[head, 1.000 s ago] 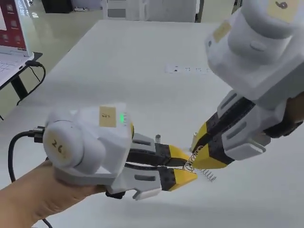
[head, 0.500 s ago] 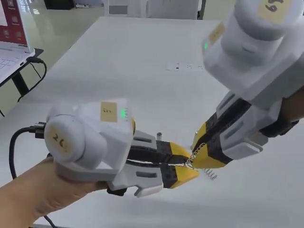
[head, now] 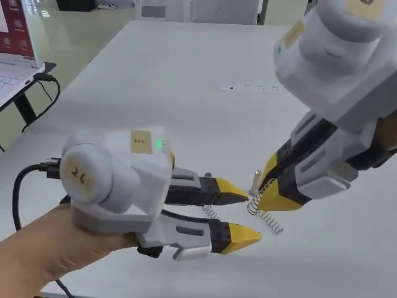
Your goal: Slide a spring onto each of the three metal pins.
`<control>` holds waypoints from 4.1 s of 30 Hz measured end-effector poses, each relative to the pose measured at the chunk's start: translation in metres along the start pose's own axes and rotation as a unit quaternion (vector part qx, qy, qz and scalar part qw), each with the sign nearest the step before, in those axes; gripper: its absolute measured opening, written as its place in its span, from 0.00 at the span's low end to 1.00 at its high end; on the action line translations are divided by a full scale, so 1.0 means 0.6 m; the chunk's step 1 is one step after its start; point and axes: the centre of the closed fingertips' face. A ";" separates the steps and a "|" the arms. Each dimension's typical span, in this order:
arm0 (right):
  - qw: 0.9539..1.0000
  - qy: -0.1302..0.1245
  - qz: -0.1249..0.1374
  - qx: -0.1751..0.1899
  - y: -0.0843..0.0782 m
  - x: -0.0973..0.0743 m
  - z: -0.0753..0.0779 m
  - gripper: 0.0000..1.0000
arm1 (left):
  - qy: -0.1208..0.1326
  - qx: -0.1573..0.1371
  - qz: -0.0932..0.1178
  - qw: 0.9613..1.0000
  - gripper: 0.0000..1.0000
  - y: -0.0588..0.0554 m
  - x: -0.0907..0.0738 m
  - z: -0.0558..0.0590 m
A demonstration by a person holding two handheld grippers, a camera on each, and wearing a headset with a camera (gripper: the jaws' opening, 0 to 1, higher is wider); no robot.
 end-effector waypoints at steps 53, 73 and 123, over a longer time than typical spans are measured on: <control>0.983 -0.111 -0.072 0.125 -0.169 -0.045 0.180 0.09 | 0.117 -0.099 0.031 0.988 0.65 -0.099 -0.092 -0.106; 0.976 -0.102 -0.122 0.150 -0.231 0.017 0.245 0.09 | 0.113 -0.094 0.017 0.989 0.66 -0.110 -0.084 -0.096; 0.968 -0.071 -0.156 0.182 -0.281 0.119 0.258 0.09 | 0.112 -0.086 0.012 0.990 0.66 -0.104 -0.080 -0.097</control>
Point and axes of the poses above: the centre of the closed fingertips' face, and the gripper's own axes: x roughly forward along the fingers, z roughly to its right, y roughly out of its top, and after that the axes turned 4 degrees about -x, right-handed
